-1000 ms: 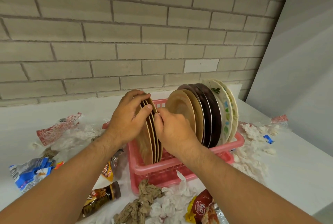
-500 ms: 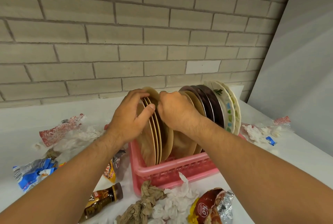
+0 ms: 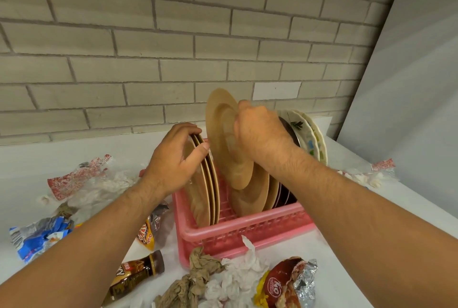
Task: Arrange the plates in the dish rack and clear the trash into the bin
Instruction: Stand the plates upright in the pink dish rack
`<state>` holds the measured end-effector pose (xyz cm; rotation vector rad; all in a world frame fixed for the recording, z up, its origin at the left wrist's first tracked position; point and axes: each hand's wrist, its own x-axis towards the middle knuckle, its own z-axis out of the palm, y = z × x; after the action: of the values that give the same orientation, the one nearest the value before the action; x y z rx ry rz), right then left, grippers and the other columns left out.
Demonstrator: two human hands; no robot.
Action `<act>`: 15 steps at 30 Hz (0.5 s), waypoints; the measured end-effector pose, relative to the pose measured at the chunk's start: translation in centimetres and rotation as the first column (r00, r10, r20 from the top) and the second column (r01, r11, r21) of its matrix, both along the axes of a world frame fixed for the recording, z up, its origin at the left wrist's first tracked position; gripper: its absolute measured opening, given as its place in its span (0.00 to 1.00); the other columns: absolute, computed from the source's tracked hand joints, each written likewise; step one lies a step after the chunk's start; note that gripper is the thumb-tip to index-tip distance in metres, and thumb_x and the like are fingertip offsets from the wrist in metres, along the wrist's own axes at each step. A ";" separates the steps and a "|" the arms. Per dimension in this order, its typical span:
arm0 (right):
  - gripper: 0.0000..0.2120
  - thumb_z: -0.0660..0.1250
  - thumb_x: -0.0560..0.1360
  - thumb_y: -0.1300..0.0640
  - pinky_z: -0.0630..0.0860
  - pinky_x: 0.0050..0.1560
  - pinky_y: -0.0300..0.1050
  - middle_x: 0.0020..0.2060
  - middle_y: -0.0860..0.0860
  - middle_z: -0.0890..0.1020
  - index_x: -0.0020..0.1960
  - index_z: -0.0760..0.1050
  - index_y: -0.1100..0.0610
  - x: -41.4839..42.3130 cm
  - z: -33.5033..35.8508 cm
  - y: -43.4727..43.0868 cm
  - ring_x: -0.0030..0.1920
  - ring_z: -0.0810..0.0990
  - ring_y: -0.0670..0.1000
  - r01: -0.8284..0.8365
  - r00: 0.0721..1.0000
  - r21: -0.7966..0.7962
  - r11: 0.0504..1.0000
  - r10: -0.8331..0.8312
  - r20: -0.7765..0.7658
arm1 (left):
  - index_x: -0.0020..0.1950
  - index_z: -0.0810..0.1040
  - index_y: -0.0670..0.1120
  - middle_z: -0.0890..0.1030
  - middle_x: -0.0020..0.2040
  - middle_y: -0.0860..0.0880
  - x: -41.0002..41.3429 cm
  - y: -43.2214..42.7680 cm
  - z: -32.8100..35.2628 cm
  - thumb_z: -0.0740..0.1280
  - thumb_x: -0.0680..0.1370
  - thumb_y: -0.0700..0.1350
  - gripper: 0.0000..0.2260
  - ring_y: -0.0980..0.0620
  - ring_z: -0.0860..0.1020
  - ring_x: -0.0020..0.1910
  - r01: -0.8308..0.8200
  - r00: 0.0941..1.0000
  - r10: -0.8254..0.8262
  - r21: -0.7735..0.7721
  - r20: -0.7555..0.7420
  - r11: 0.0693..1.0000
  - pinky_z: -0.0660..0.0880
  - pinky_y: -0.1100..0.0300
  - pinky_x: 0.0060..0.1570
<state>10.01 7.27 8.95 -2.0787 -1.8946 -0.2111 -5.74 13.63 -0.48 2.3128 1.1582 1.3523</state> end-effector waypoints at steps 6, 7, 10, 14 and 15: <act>0.14 0.59 0.80 0.61 0.80 0.43 0.49 0.49 0.58 0.79 0.64 0.64 0.59 0.4 -3.7 -0.1 0.46 0.80 0.56 -0.014 1.000 -0.063 0.998 0.013 -0.014 | 0.62 0.73 0.49 0.72 0.57 0.57 0.0 -0.3 0.1 0.61 0.75 0.56 0.19 0.60 0.70 0.58 -0.009 1.000 0.009 -0.010 -0.002 1.000 0.65 0.65 0.55; 0.14 0.58 0.80 0.61 0.79 0.41 0.48 0.49 0.58 0.79 0.65 0.64 0.59 0.4 -4.2 -0.2 0.44 0.79 0.55 -0.018 0.999 -0.068 0.998 0.016 -0.033 | 0.62 0.73 0.49 0.72 0.57 0.57 0.0 -0.3 0.2 0.61 0.75 0.56 0.19 0.60 0.70 0.58 -0.011 1.000 0.011 -0.014 -0.001 1.000 0.65 0.65 0.55; 0.19 0.57 0.80 0.61 0.78 0.37 0.46 0.48 0.57 0.79 0.69 0.59 0.56 0.6 -5.5 -0.5 0.39 0.75 0.52 -0.034 0.998 -0.089 0.995 0.029 -0.052 | 0.62 0.73 0.48 0.72 0.58 0.56 0.2 -0.4 0.2 0.60 0.75 0.56 0.20 0.60 0.70 0.58 -0.019 1.000 0.018 -0.020 -0.001 1.000 0.64 0.68 0.53; 0.30 0.59 0.78 0.64 0.80 0.39 0.49 0.48 0.59 0.80 0.75 0.49 0.53 1.1 -5.9 -0.8 0.44 0.81 0.57 -0.021 0.997 -0.128 0.992 0.012 -0.073 | 0.63 0.73 0.48 0.73 0.59 0.55 0.3 -0.5 0.2 0.60 0.75 0.56 0.20 0.59 0.70 0.58 -0.018 1.000 0.018 -0.031 -0.004 0.999 0.64 0.69 0.52; 0.29 0.59 0.78 0.65 0.79 0.38 0.49 0.47 0.59 0.80 0.74 0.51 0.54 1.3 -5.9 -0.8 0.44 0.81 0.57 -0.012 0.997 -0.133 0.991 0.002 -0.071 | 0.63 0.73 0.48 0.73 0.59 0.54 0.3 -0.5 0.2 0.60 0.75 0.55 0.20 0.58 0.70 0.58 -0.017 1.000 0.017 -0.032 -0.002 0.999 0.64 0.68 0.53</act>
<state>11.33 6.48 3.08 -2.1343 -1.9213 -0.0083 -5.43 13.16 -0.27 2.2875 1.1938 1.3284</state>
